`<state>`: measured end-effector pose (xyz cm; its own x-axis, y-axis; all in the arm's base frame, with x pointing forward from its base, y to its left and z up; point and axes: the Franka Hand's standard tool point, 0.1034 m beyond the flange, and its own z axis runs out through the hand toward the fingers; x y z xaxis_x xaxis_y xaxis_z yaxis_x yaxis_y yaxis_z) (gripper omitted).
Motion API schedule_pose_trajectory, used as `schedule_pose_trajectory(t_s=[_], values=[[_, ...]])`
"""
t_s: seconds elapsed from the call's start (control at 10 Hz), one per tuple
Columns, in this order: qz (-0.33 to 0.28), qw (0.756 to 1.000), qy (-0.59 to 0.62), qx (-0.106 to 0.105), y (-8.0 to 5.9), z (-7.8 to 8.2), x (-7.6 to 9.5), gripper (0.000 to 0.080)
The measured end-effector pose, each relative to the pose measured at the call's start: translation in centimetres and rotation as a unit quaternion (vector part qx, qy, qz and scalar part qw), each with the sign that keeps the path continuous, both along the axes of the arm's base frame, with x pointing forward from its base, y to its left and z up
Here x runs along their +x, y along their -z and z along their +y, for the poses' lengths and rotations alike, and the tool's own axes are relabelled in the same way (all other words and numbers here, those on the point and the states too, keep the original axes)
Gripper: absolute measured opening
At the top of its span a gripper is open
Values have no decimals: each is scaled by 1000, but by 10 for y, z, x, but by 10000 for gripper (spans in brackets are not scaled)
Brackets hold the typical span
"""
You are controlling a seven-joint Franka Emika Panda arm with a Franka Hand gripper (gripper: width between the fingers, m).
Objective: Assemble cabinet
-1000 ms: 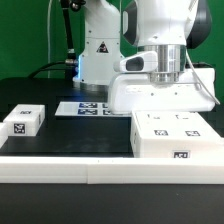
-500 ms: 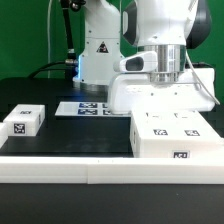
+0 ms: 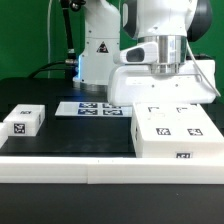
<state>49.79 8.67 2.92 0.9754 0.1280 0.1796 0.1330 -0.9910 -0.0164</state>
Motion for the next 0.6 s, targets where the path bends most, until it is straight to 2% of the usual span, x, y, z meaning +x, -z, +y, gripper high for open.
schedule_pose_trajectory(t_s=[0.2,0.3,0.6], values=[[14,1000,0,0,-29,-7,5,2],[14,1000,1,1,-35,-10,8,2],[17,1000,0,0,-31,-9,5,2]])
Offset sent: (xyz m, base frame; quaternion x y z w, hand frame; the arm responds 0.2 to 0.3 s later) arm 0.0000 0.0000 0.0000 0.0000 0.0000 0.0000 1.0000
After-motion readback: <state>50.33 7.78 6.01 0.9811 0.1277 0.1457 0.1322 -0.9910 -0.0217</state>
